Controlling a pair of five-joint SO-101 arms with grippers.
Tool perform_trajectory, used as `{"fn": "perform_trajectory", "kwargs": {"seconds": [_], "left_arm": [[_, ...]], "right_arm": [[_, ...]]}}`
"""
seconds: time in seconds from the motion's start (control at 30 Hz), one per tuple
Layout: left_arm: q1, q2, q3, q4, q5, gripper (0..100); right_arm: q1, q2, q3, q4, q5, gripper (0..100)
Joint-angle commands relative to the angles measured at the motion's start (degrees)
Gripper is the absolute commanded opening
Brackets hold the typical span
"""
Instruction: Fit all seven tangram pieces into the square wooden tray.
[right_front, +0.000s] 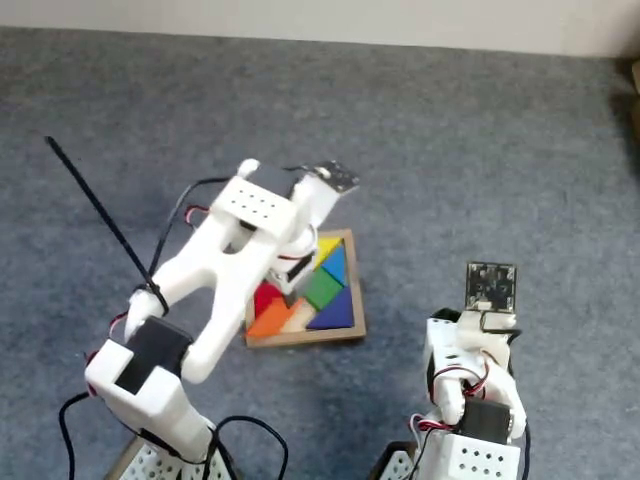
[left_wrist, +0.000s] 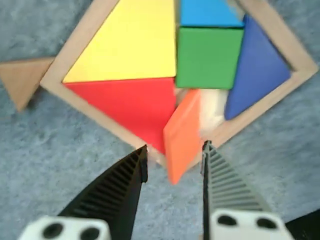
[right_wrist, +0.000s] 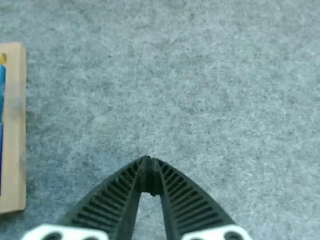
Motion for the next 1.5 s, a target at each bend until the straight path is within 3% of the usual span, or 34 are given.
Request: {"fn": "perform_trajectory", "kwargs": {"seconds": [0.0, 0.23, 0.57, 0.83, 1.47], "left_arm": [[-4.88, -2.95, -2.24, 0.35, -2.73, 18], [-7.43, -2.33, 1.36, -0.62, -7.12, 18], [0.31, -2.33, 12.53, -10.99, -6.68, 19], [5.49, -2.86, 11.91, -10.99, -4.92, 19], [1.01, -2.68, 1.36, -7.82, -4.40, 19]], "right_arm": [[0.48, -0.40, 8.13, -1.10, -0.26, 0.5], [0.48, -0.40, 8.13, -1.10, -0.26, 0.5], [0.48, -0.40, 8.13, -1.10, -0.26, 0.5], [0.48, -0.40, 8.13, -1.10, -0.26, 0.5], [0.48, -0.40, 8.13, -1.10, -0.26, 0.5]]}}
